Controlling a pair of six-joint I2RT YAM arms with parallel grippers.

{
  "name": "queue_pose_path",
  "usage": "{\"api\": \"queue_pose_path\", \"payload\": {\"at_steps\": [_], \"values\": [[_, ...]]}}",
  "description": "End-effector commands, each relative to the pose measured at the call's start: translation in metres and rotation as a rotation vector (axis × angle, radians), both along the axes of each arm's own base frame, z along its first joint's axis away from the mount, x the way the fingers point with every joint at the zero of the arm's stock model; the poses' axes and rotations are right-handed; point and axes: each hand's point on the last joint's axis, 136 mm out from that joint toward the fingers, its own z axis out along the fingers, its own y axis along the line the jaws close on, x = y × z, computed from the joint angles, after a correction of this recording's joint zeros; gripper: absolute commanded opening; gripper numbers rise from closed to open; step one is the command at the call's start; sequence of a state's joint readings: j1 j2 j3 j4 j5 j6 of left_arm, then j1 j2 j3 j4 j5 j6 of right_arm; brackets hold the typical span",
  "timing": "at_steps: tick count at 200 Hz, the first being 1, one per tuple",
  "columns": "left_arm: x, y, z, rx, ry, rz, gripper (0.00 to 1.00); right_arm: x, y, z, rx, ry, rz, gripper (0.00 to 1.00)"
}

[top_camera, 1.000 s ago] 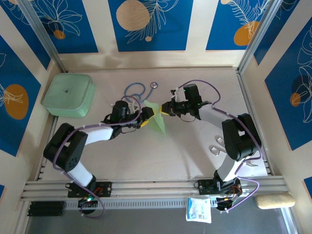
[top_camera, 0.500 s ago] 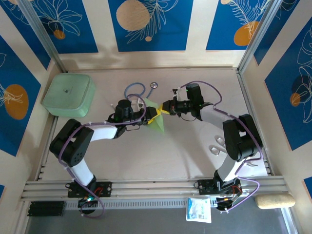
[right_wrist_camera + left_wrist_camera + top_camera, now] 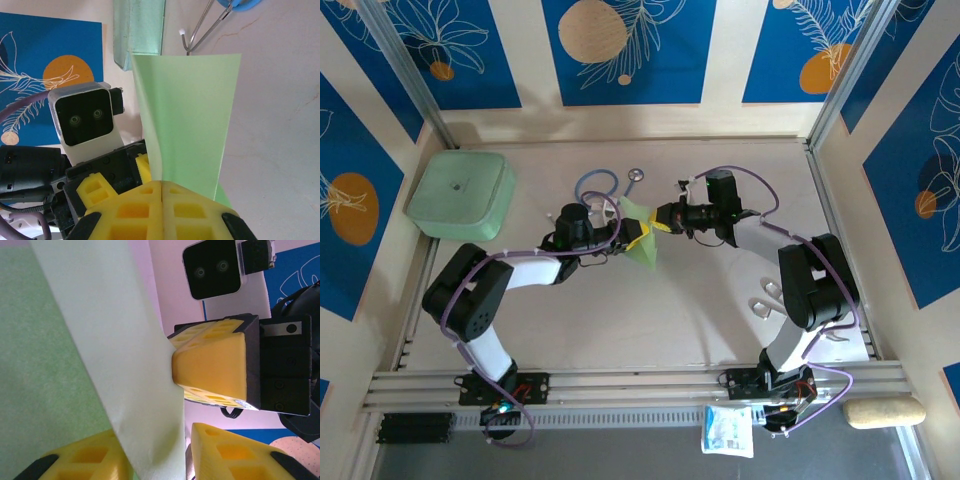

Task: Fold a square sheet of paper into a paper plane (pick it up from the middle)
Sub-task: Turn over the paper at the center of the table.

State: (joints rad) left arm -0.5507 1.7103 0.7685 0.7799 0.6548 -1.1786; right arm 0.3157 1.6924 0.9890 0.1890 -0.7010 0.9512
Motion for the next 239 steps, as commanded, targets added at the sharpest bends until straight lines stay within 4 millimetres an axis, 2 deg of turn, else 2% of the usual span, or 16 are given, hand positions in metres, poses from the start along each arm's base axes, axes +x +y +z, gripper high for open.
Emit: {"api": "queue_pose_path", "payload": {"at_steps": [1,20,40,87,144,172,192,210,239], "values": [[0.003,-0.008,0.011,-0.037,-0.033,-0.022,0.32,-0.006,-0.001,-0.003,0.014,0.025,0.017,0.06],[0.004,-0.008,0.012,-0.047,-0.035,-0.020,0.27,-0.006,-0.002,-0.004,0.013,0.025,0.014,0.09],[0.005,-0.006,0.009,-0.042,-0.031,-0.012,0.21,-0.007,-0.004,-0.003,0.006,0.009,0.003,0.23],[0.010,0.003,0.004,-0.024,-0.025,0.017,0.15,0.000,-0.031,0.001,-0.098,-0.054,-0.101,0.41],[0.010,0.024,-0.014,0.116,-0.004,0.050,0.13,0.006,-0.080,-0.006,-0.292,-0.097,-0.258,0.46],[0.005,0.041,-0.031,0.325,0.008,0.051,0.13,0.005,-0.094,-0.001,-0.334,-0.141,-0.277,0.48],[0.002,0.064,-0.040,0.541,0.007,0.063,0.12,0.005,-0.103,0.002,-0.377,-0.178,-0.302,0.51],[-0.001,0.087,-0.041,0.757,-0.014,0.063,0.12,0.004,-0.110,0.002,-0.414,-0.197,-0.330,0.53],[0.004,0.123,-0.027,1.129,-0.096,0.065,0.12,0.003,-0.124,-0.001,-0.474,-0.198,-0.389,0.53]]}}
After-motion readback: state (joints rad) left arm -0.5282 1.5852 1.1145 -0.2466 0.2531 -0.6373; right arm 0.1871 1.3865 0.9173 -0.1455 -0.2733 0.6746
